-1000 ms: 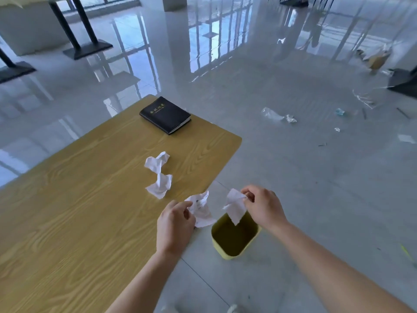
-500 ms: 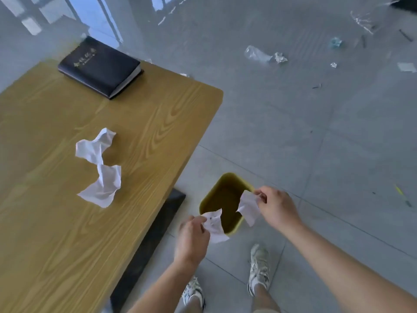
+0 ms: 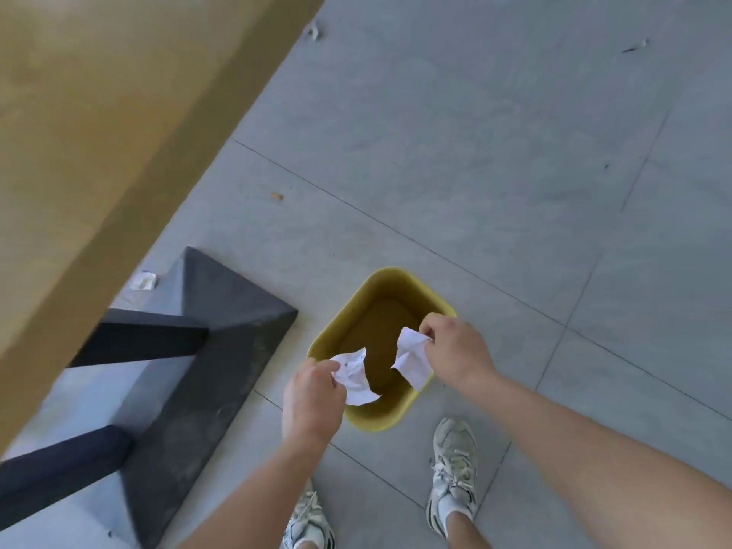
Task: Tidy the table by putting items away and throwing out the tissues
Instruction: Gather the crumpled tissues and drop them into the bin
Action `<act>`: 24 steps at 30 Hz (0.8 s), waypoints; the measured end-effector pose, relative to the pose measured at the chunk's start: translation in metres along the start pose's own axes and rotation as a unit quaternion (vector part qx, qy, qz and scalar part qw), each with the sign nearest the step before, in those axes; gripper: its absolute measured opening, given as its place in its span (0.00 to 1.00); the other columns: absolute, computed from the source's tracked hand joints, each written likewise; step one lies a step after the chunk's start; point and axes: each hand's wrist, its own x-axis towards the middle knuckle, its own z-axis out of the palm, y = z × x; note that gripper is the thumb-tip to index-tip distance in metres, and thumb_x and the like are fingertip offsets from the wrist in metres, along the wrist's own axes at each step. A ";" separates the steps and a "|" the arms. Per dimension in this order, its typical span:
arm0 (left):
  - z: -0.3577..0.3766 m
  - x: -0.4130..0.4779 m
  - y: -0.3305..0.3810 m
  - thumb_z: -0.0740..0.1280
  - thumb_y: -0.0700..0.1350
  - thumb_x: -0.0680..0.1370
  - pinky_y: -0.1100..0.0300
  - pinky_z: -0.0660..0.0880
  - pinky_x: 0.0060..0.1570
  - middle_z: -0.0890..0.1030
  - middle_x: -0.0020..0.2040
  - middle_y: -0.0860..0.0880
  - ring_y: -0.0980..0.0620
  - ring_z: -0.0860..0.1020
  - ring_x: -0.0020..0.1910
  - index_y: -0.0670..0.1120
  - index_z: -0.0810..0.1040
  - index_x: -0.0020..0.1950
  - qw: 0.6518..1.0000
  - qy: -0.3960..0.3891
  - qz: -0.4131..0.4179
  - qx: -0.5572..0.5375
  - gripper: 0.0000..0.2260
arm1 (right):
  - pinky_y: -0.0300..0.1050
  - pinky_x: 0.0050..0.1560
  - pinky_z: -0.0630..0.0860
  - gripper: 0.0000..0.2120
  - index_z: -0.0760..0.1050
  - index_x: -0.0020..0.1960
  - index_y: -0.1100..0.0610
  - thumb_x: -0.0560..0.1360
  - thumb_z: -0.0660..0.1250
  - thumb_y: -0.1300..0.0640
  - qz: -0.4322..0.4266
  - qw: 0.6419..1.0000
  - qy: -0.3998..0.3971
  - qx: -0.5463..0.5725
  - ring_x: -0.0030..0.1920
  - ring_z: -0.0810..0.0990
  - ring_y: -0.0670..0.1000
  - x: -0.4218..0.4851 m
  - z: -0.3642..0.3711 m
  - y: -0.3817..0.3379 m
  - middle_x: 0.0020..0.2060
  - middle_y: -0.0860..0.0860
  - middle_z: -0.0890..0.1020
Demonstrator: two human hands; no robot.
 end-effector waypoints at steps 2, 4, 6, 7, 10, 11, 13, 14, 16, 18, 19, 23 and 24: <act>0.023 0.017 -0.003 0.62 0.36 0.77 0.65 0.71 0.39 0.80 0.47 0.49 0.50 0.79 0.45 0.48 0.83 0.53 1.000 -0.012 0.002 0.015 0.13 | 0.48 0.38 0.71 0.08 0.73 0.46 0.58 0.73 0.58 0.67 -0.011 1.000 -0.006 -0.017 0.42 0.75 0.56 0.022 0.017 0.006 0.43 0.54 0.79; 0.040 0.028 -0.006 0.62 0.38 0.79 0.71 0.66 0.36 0.80 0.48 0.51 0.54 0.77 0.44 0.50 0.82 0.57 1.000 -0.017 -0.001 0.023 0.13 | 0.49 0.37 0.70 0.08 0.73 0.46 0.58 0.73 0.57 0.67 -0.009 1.000 -0.012 -0.022 0.41 0.74 0.56 0.038 0.034 0.012 0.44 0.54 0.78; 0.050 0.035 -0.008 0.63 0.41 0.81 0.72 0.67 0.39 0.78 0.49 0.53 0.55 0.75 0.44 0.52 0.79 0.63 0.999 -0.018 0.002 0.027 0.14 | 0.49 0.41 0.73 0.08 0.74 0.49 0.57 0.75 0.58 0.65 -0.006 0.999 -0.021 -0.023 0.44 0.75 0.55 0.047 0.047 0.018 0.46 0.53 0.78; 0.054 0.037 -0.009 0.63 0.42 0.81 0.70 0.70 0.42 0.76 0.50 0.54 0.56 0.75 0.45 0.52 0.78 0.65 0.999 -0.024 0.004 0.031 0.14 | 0.49 0.44 0.75 0.08 0.75 0.53 0.56 0.77 0.60 0.63 -0.008 0.999 -0.026 -0.027 0.46 0.76 0.55 0.050 0.051 0.021 0.48 0.52 0.78; 0.057 0.039 -0.010 0.63 0.42 0.81 0.67 0.71 0.45 0.73 0.51 0.55 0.56 0.73 0.46 0.52 0.76 0.67 0.998 -0.041 -0.007 0.045 0.15 | 0.51 0.51 0.78 0.09 0.75 0.59 0.54 0.79 0.62 0.58 -0.016 0.999 -0.027 -0.028 0.53 0.78 0.55 0.049 0.055 0.025 0.53 0.51 0.78; 0.055 0.037 -0.010 0.63 0.42 0.80 0.66 0.72 0.45 0.73 0.52 0.55 0.56 0.73 0.46 0.52 0.76 0.67 0.998 -0.045 -0.010 0.050 0.16 | 0.51 0.51 0.78 0.10 0.75 0.60 0.54 0.79 0.62 0.58 -0.016 0.999 -0.026 -0.025 0.53 0.78 0.55 0.048 0.054 0.025 0.54 0.51 0.78; 0.048 0.033 -0.006 0.62 0.43 0.80 0.65 0.73 0.43 0.72 0.51 0.54 0.55 0.74 0.45 0.53 0.74 0.68 0.996 -0.054 -0.003 0.064 0.16 | 0.51 0.53 0.78 0.12 0.75 0.62 0.53 0.79 0.62 0.58 -0.016 0.999 -0.028 -0.029 0.55 0.78 0.55 0.043 0.048 0.024 0.56 0.51 0.78; 0.043 0.031 -0.003 0.62 0.43 0.79 0.65 0.74 0.41 0.71 0.50 0.54 0.55 0.74 0.45 0.53 0.74 0.67 0.996 -0.058 0.005 0.074 0.16 | 0.52 0.53 0.78 0.13 0.74 0.63 0.52 0.79 0.62 0.57 -0.016 0.999 -0.031 -0.034 0.56 0.78 0.55 0.041 0.044 0.022 0.57 0.51 0.78; 0.030 0.027 0.004 0.61 0.44 0.79 0.64 0.75 0.39 0.71 0.49 0.53 0.55 0.74 0.44 0.52 0.74 0.65 0.993 -0.062 0.021 0.097 0.15 | 0.53 0.55 0.78 0.15 0.73 0.64 0.52 0.79 0.61 0.57 -0.017 0.998 -0.037 -0.042 0.58 0.78 0.55 0.035 0.032 0.015 0.58 0.50 0.78; 0.014 0.022 0.012 0.61 0.44 0.78 0.60 0.78 0.40 0.72 0.48 0.52 0.54 0.74 0.43 0.51 0.74 0.61 0.991 -0.063 0.036 0.114 0.12 | 0.53 0.55 0.78 0.16 0.73 0.65 0.52 0.78 0.61 0.56 -0.021 0.998 -0.036 -0.045 0.58 0.77 0.55 0.028 0.018 0.007 0.58 0.50 0.78; 0.005 0.019 0.017 0.61 0.44 0.77 0.58 0.78 0.41 0.72 0.47 0.51 0.53 0.73 0.42 0.51 0.73 0.59 0.990 -0.062 0.043 0.122 0.11 | 0.53 0.55 0.78 0.16 0.73 0.65 0.51 0.78 0.61 0.56 -0.024 0.998 -0.034 -0.046 0.58 0.77 0.55 0.023 0.011 0.003 0.58 0.50 0.78; -0.030 -0.002 0.036 0.60 0.45 0.77 0.56 0.77 0.44 0.70 0.44 0.51 0.53 0.71 0.41 0.51 0.72 0.53 0.985 -0.050 0.076 0.148 0.06 | 0.52 0.55 0.77 0.16 0.72 0.65 0.50 0.77 0.61 0.55 -0.040 0.997 -0.030 -0.052 0.59 0.77 0.54 -0.002 -0.017 -0.017 0.57 0.50 0.78; -0.039 -0.009 0.040 0.59 0.46 0.77 0.57 0.76 0.44 0.71 0.45 0.51 0.53 0.71 0.41 0.51 0.71 0.54 0.984 -0.043 0.085 0.151 0.07 | 0.52 0.54 0.77 0.16 0.72 0.65 0.50 0.77 0.61 0.55 -0.046 0.997 -0.023 -0.053 0.58 0.77 0.54 -0.010 -0.024 -0.023 0.57 0.50 0.78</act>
